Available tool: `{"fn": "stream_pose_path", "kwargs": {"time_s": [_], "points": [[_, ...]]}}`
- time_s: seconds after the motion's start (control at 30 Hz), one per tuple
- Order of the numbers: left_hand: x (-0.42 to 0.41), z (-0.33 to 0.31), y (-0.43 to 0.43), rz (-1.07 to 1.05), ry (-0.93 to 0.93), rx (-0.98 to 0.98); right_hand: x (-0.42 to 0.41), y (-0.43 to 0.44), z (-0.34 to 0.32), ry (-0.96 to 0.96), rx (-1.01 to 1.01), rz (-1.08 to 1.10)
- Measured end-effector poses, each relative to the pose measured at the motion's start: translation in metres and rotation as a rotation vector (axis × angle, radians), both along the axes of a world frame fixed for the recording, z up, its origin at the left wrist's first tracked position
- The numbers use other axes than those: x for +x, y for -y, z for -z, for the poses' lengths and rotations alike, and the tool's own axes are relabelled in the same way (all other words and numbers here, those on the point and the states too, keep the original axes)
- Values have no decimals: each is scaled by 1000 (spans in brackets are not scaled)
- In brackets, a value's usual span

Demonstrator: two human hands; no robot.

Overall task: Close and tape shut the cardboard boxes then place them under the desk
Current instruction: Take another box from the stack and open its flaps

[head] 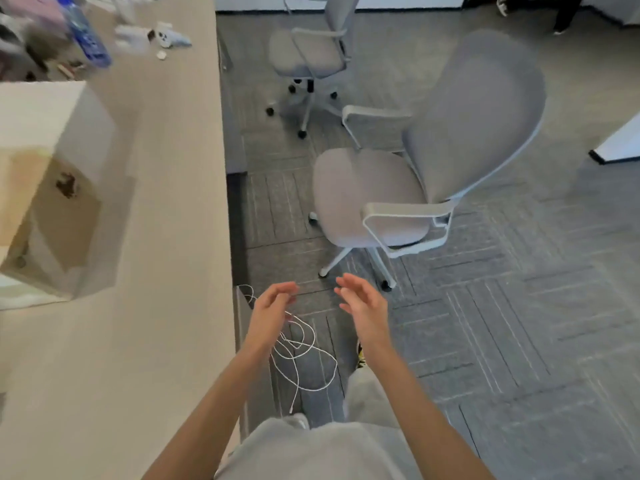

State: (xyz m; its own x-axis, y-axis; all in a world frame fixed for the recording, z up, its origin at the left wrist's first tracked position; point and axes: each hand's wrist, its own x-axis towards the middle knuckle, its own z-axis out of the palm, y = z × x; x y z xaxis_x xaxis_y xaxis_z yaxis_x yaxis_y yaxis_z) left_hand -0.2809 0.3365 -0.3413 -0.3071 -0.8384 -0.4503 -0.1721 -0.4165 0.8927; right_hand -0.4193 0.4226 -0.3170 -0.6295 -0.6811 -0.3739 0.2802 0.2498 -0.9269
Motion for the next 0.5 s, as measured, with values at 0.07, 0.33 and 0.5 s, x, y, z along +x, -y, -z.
{"fn": "stream_pose_path", "kwargs": {"time_s": [0.07,0.33,0.5], "points": [[-12,0,23,-107,10,-15,-21,36,1,21,-20,-76],[-60,-17,87,-502,26,-46,-97,168,-14,49,-104,-439],[-70,-34,116,-736,67,-77,-90,235,-36,52,-127,-693]]}}
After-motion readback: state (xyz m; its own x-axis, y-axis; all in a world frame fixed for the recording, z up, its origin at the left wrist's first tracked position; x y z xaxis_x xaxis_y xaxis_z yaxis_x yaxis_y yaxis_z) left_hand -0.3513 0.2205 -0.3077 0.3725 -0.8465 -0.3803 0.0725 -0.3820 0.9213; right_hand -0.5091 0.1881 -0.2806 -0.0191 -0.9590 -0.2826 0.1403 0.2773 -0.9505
